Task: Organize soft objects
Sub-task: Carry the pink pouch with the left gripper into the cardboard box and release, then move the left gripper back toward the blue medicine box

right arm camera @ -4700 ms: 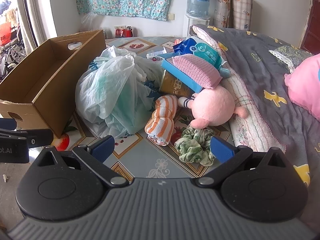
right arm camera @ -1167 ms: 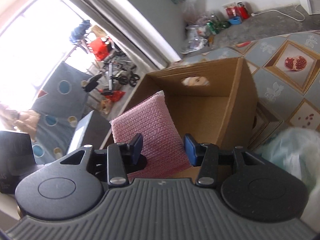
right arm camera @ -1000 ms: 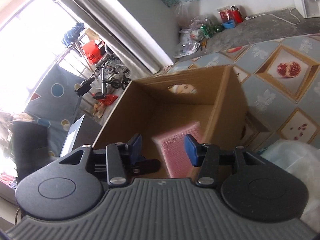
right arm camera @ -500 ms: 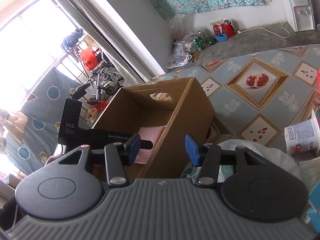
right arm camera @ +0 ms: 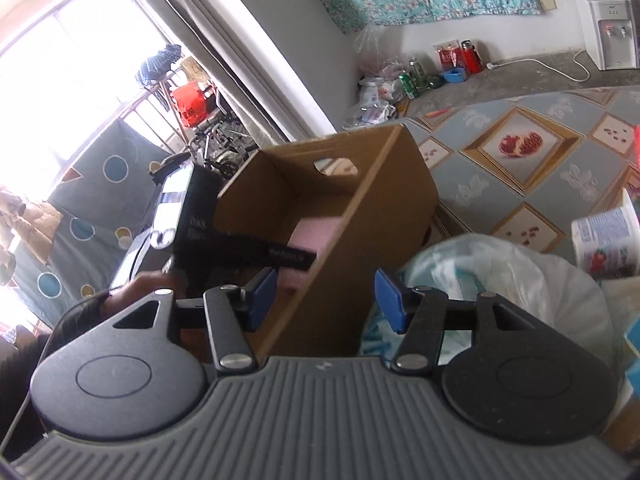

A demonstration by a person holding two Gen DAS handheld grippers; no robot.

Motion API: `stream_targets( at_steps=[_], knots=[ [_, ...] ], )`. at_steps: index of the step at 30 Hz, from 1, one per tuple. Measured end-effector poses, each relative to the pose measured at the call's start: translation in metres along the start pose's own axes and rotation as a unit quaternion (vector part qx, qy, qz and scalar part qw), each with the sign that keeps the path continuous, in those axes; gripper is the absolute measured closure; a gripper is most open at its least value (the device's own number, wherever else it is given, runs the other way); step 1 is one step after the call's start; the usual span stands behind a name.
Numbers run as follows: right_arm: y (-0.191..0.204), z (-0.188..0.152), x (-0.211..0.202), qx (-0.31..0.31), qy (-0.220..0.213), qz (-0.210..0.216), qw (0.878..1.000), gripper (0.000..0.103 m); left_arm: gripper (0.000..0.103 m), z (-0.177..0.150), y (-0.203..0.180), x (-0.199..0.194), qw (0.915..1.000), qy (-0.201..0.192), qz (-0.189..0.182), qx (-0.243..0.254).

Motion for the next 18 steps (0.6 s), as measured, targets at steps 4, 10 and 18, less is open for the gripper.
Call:
stream_targets(
  at_steps=[4,10,18],
  knots=[
    [-0.011,-0.002,-0.001,0.009,0.001,-0.010,1.000,0.048,0.026,0.012,-0.020,0.001,0.9988,-0.022,-0.028,0.033],
    [-0.023,-0.002,0.001,0.023,0.003,-0.013,1.000,0.046,0.022,0.033,-0.026,0.002,0.9971,-0.051,-0.049,0.029],
    [-0.027,0.001,-0.001,0.034,-0.002,-0.009,0.999,0.045,0.021,0.038,0.007,-0.003,0.9922,-0.047,-0.098,-0.061]
  ],
)
Point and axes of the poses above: each gripper's, at about its wrist camera, not at the fingertips, and x roughly the way its jaws point, y to its left, z to its top, the point moved 7 cm from there along x, roughly the way its jaws point, and after that the axes turned 5 degrees about y, right-handed, at the moved point
